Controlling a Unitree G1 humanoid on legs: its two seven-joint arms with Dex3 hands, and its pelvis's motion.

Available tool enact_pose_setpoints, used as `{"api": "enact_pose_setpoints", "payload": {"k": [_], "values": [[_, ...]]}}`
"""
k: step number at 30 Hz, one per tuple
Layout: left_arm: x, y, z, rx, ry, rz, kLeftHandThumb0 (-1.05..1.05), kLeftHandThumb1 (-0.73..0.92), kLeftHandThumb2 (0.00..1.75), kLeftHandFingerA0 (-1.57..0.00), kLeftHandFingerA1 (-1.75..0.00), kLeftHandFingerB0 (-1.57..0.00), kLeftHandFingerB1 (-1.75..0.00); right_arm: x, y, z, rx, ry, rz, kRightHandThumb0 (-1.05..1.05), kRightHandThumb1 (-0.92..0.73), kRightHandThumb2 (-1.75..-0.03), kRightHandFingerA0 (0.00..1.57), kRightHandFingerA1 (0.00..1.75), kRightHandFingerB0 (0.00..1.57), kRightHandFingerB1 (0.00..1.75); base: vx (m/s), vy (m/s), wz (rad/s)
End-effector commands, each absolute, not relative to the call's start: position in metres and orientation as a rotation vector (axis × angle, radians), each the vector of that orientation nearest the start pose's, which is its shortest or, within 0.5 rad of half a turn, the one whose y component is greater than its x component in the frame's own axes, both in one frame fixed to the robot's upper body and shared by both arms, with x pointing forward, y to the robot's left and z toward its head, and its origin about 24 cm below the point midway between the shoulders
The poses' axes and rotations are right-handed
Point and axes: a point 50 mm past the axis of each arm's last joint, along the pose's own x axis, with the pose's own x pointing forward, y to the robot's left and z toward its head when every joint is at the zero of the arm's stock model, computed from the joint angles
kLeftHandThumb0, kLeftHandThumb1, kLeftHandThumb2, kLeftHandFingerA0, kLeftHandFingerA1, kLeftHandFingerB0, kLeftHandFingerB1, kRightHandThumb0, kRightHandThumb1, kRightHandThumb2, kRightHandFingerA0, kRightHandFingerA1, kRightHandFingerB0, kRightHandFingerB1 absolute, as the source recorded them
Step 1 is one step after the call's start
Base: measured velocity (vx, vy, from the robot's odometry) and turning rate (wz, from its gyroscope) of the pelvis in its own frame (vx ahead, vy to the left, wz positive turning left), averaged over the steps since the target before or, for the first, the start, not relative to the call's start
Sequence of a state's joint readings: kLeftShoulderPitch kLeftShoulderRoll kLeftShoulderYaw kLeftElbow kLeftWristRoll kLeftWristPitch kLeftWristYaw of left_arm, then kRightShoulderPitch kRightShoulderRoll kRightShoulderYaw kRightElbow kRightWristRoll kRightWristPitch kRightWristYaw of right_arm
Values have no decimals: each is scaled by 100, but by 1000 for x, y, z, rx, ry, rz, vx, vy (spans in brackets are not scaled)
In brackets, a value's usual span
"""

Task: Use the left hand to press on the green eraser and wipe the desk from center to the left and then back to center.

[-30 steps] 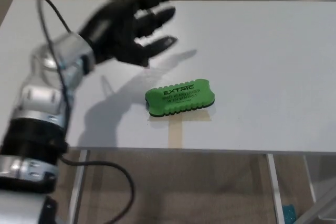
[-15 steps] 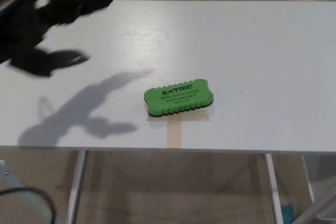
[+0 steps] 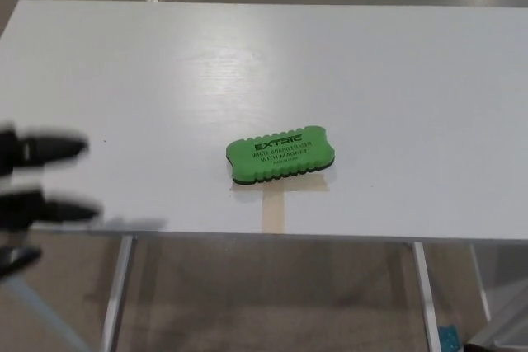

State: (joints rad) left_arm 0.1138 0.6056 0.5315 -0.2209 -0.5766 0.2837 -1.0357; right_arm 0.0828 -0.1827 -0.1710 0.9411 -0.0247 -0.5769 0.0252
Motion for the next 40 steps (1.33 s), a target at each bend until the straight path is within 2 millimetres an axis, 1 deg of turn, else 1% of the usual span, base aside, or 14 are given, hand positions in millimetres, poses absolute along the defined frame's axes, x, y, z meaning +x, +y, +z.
{"api": "enact_pose_setpoints", "payload": {"k": [1, 2, 3, 4, 5, 7, 8, 10, 11, 17, 24, 27, 33, 40], "values": [[124, 289, 91, 138, 194, -721, -33, 72, 62, -78, -44, -56, -37, 140, -248, -102, -168, 426, -278, -44, -79, -65, 75, 50, 56, 38, 0, 0, 0], [121, 292, 74, 195, 253, -635, -34, 72, 62, -80, -44, -57, -37, 137, -246, -103, -167, 433, -275, -44, -79, -65, 75, 50, 56, 38, 0, 0, 0], [121, 292, 71, 199, 260, -625, -34, 72, 62, -80, -44, -57, -37, 136, -246, -104, -168, 433, -274, -44, -79, -65, 75, 50, 56, 38, 0, 0, 0], [122, 297, 48, 189, 298, -538, -38, 57, 96, -79, -67, -53, -57, 133, -244, -105, -175, 441, -265, -44, -78, -65, 74, 50, 55, 38, 0, 0, 0], [122, 299, 21, 180, 348, -451, -38, 57, 96, -79, -67, -53, -57, 128, -242, -107, -184, 449, -254, -44, -78, -65, 74, 50, 55, 38, 0, 0, 0], [120, 299, 10, 176, 361, -416, -40, 58, 96, -80, -67, -54, -57, 126, -242, -107, -188, 451, -251, -44, -78, -65, 74, 50, 55, 38, 0, 0, 0], [120, 297, -7, 197, 386, -318, -43, 59, 98, -82, -68, -61, -60, 124, -241, -108, -191, 453, -247, -44, -78, -64, 75, 49, 56, 38, 0, 0, 0], [118, 293, -28, 227, 414, -213, -43, 59, 98, -82, -68, -61, -60, 123, -240, -109, -193, 456, -241, -44, -78, -64, 75, 49, 56, 38, 0, 0, 0], [118, 291, -35, 246, 431, -175, -42, 71, 63, -91, -47, -71, -40, 123, -240, -109, -187, 460, -239, -45, -78, -65, 74, 50, 54, 38, 0, 0, 0], [135, 284, -63, 195, 530, 3, -38, 71, 62, -95, -47, -79, -42, 124, -233, -115, -151, 496, -221, -46, -79, -64, 73, 50, 55, 38, 0, 0, 0], [147, 281, -71, 189, 560, 50, -41, 70, 63, -98, -48, -80, -43, 129, -242, -112, -171, 498, -208, -47, -80, -65, 73, 50, 57, 38, 0, 0, 0], [155, 283, -74, 140, 535, 79, -40, 68, 62, -97, -48, -79, -44, 135, -239, -113, -201, 508, -193, -47, -81, -65, 73, 52, 57, 38, 0, 0, 0], [155, 272, -88, 155, 565, 67, -40, 68, 62, -100, -48, -81, -44, 135, -239, -112, -180, 500, -186, -47, -81, -65, 74, 53, 57, 38, 0, 0, 0], [162, 274, -88, 147, 553, 44, -40, 68, 62, -100, -48, -83, -46, 139, -242, -111, -186, 494, -190, -46, -81, -65, 75, 54, 56, 38, 0, 0, 0]]}}
